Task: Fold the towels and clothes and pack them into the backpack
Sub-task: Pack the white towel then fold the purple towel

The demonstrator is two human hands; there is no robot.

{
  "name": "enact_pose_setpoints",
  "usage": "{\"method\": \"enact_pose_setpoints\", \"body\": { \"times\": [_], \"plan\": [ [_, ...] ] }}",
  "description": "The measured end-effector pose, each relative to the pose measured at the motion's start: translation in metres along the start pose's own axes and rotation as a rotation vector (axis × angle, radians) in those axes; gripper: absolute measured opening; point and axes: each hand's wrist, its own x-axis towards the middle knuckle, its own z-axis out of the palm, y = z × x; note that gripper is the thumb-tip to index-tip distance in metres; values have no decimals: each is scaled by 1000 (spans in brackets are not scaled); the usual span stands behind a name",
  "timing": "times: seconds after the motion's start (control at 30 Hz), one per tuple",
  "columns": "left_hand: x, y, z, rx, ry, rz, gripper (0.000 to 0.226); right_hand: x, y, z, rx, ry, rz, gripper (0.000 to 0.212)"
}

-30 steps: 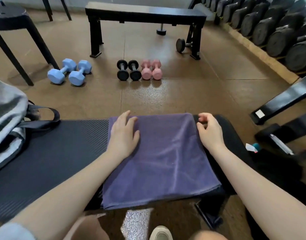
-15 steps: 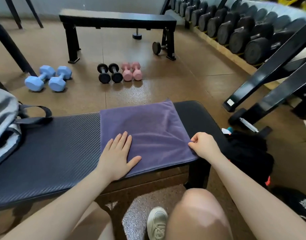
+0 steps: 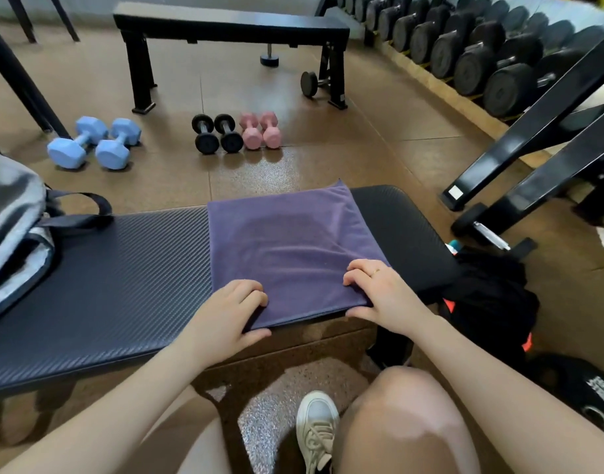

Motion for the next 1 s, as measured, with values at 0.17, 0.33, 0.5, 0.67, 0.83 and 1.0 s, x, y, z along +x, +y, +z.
{"method": "enact_pose_setpoints", "body": {
  "times": [0.17, 0.33, 0.5, 0.67, 0.83, 1.0],
  "plan": [
    [-2, -7, -8, -68, -11, 31, 41, -11, 18, 1, 3, 88, -19, 36],
    [-5, -14, -13, -188, -33, -53, 41, -4, 21, -18, -11, -11, -63, 27],
    [-8, -17, -15, -388, 123, -197, 37, -8, 16, -18, -163, -111, -24, 42],
    [-1, -9, -22, -649, 82, -326, 24, 3, 16, -37, 53, -304, 149, 29],
    [-4, -14, -23, -512, 45, -222, 29, -9, 17, -41, 344, -70, 344, 23],
    [-8, -12, -31, -528, 258, -366, 19, -9, 13, -42, 519, 27, 418, 28]
  ]
}}
